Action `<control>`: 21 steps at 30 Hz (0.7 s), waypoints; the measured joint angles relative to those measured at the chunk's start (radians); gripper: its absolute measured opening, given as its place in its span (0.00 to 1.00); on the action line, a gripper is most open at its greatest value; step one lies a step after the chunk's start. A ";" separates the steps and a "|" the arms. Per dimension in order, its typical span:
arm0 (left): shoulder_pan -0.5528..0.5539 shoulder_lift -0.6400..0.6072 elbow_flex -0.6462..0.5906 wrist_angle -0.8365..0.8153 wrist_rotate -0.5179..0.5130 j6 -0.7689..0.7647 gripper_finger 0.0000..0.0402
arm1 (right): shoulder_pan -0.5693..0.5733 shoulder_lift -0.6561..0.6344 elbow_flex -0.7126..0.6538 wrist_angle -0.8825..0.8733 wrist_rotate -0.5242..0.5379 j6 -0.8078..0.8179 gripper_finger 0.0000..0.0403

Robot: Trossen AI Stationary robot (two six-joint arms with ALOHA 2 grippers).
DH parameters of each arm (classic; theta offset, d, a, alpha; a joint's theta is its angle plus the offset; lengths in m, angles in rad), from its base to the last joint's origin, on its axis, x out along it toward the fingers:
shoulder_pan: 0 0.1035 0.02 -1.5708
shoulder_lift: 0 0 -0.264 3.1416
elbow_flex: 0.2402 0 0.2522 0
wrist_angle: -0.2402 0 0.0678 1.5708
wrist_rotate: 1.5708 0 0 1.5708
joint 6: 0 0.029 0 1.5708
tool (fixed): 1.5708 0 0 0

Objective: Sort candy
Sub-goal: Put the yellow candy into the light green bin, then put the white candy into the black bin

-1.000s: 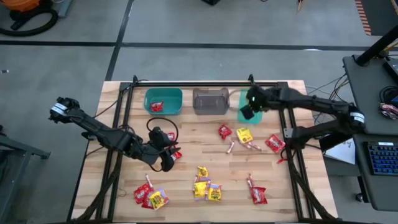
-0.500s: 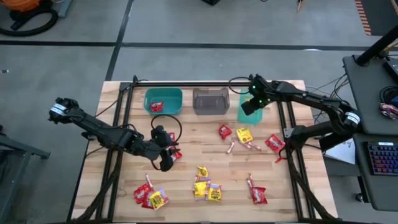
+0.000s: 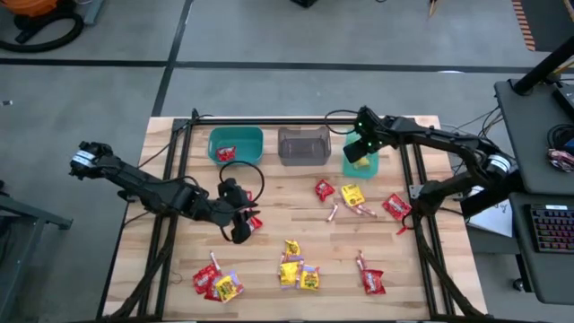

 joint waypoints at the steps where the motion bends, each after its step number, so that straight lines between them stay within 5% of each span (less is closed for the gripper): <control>1: 0.000 0.000 0.000 -0.015 0.000 -0.010 0.22 | 0.000 -0.003 0.000 0.009 0.001 0.000 0.32; 10: -0.003 0.005 -0.011 -0.160 0.124 -0.078 0.31 | 0.082 -0.139 0.013 0.008 -0.142 0.091 0.46; 21: -0.082 0.013 -0.068 -0.261 0.194 0.015 0.45 | 0.463 -0.256 0.013 0.007 -0.099 0.247 0.46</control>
